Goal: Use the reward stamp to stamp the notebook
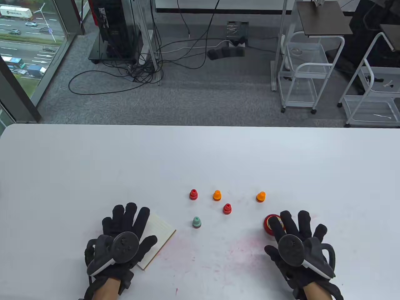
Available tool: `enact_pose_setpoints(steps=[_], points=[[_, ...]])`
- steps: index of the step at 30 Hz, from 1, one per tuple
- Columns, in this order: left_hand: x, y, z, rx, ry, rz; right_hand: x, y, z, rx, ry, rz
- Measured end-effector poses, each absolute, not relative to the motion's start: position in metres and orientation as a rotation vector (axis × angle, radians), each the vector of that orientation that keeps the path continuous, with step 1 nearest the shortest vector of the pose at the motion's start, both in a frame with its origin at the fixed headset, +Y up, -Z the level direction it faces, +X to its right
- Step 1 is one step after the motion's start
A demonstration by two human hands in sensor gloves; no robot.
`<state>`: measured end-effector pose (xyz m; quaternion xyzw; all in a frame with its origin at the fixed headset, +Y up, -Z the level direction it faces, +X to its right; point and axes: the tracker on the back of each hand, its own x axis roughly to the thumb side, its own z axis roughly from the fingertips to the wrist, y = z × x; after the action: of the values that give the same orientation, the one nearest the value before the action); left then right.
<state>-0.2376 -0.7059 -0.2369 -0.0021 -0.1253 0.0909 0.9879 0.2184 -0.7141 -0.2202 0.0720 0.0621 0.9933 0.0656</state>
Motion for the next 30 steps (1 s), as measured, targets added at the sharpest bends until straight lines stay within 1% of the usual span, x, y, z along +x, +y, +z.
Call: enact_pose_setpoints(steps=[4,9,12,13,20,22,25,28,30], points=[[-0.238,-0.706,-0.237,-0.009,-0.248,0.183,0.218,-0.713,-0.22,0.216,0.208,2.997],[-0.238,-0.703,-0.237,-0.014,-0.236,0.215,0.22,-0.707,-0.217,0.211,0.174,2.97],[-0.237,-0.702,-0.241,-0.076,-0.226,0.28,0.22,-0.703,-0.215,0.216,0.153,2.964],[-0.236,-0.7,-0.243,-0.097,-0.23,0.283,0.22,-0.703,-0.214,0.214,0.148,2.965],[-0.233,-0.675,-0.263,-0.125,-0.216,0.197,0.224,-0.696,-0.208,0.19,0.131,2.935],[-0.233,-0.673,-0.27,-0.154,-0.217,0.195,0.225,-0.694,-0.207,0.186,0.11,2.929],[-0.232,-0.676,-0.281,-0.191,-0.201,0.183,0.226,-0.693,-0.207,0.184,0.097,2.92],[-0.229,-0.685,-0.292,-0.247,-0.182,0.15,0.226,-0.692,-0.207,0.183,0.091,2.919],[-0.227,-0.695,-0.3,-0.308,-0.142,0.095,0.226,-0.693,-0.208,0.178,0.088,2.918]])
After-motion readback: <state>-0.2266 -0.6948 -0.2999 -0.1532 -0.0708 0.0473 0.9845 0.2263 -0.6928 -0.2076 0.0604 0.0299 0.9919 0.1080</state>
